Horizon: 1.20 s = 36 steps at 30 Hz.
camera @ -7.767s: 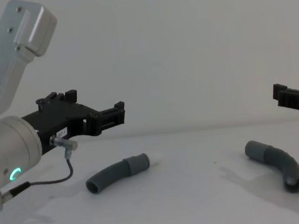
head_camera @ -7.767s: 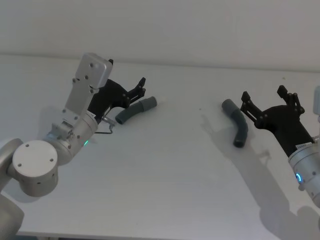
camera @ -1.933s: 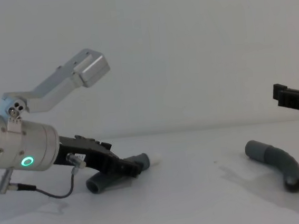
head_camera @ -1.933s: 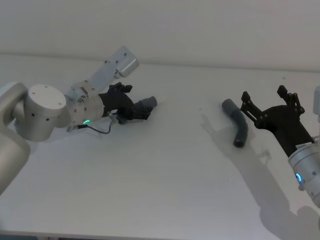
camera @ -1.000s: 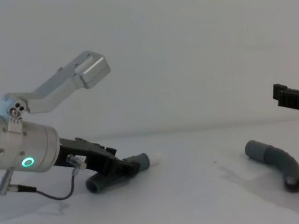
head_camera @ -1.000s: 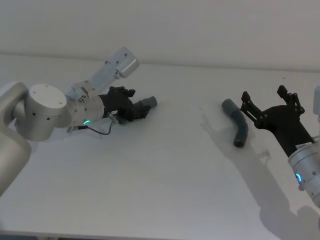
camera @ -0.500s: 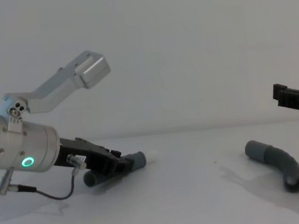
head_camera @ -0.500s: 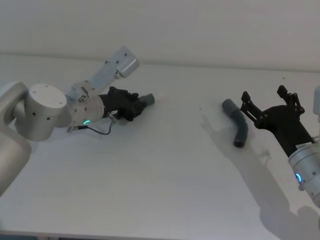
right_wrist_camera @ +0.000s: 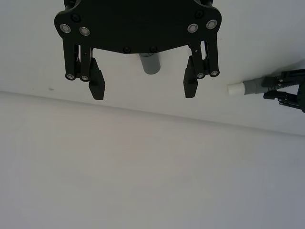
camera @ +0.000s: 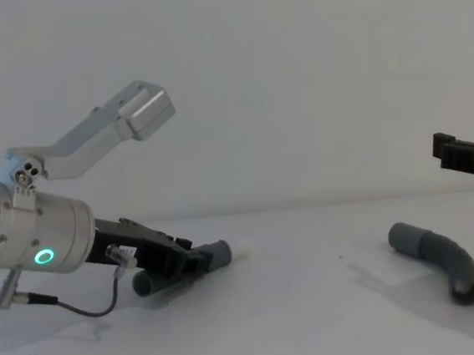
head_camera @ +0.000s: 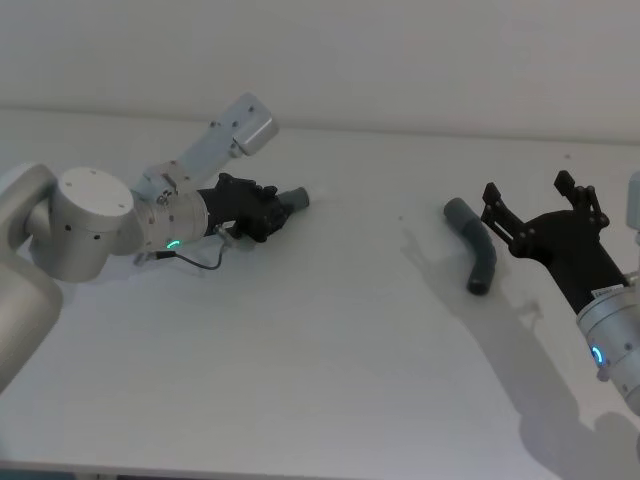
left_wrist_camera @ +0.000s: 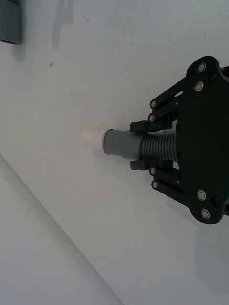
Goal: Use both hands to pick up one end of the pipe from the table, align the ends, and insert them.
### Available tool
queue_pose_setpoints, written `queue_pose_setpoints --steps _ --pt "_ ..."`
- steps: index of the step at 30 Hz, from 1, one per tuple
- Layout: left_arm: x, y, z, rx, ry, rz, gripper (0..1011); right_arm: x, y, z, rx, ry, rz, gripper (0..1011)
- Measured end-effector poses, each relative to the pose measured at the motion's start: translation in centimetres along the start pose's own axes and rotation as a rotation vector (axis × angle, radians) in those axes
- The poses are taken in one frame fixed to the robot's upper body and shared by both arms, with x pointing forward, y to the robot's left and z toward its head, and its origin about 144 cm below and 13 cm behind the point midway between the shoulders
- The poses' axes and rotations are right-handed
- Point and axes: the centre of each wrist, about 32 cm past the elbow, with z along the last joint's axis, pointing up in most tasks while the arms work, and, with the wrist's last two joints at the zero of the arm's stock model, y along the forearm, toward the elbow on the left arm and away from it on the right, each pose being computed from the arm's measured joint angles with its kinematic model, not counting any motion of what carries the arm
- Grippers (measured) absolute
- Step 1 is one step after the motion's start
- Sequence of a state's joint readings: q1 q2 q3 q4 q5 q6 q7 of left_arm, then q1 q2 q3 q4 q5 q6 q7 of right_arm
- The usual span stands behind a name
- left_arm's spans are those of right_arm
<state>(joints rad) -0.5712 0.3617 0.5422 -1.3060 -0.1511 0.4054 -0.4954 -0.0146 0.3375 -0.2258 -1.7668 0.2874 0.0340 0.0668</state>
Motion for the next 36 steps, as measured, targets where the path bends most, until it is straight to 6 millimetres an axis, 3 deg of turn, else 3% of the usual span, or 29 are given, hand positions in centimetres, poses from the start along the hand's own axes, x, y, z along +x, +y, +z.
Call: queue_pose_setpoints --steps 5,10,17,21,27,30,36 --pt "0.00 0.00 0.00 0.000 0.000 0.000 331 0.00 0.00 0.00 0.000 0.000 0.000 1004" --pt "0.00 0.00 0.00 0.000 0.000 0.000 442 0.00 0.00 0.00 0.000 0.000 0.000 1004" --pt "-0.01 0.00 -0.01 0.000 0.000 0.000 692 0.00 0.00 0.00 0.000 0.000 0.000 1004" --pt "-0.01 0.00 -0.01 0.000 0.000 0.000 765 0.00 0.00 0.00 0.000 0.000 0.000 1004" --pt "-0.01 0.00 0.00 0.000 0.000 0.000 952 0.00 0.00 0.00 0.000 0.000 0.000 1004" --pt "-0.01 0.00 0.01 0.000 0.000 0.000 1001 0.00 0.00 0.00 0.000 0.000 0.000 1004" --pt "-0.01 -0.02 0.04 -0.003 -0.001 -0.012 1000 0.00 0.00 0.00 0.000 0.000 0.000 1004"
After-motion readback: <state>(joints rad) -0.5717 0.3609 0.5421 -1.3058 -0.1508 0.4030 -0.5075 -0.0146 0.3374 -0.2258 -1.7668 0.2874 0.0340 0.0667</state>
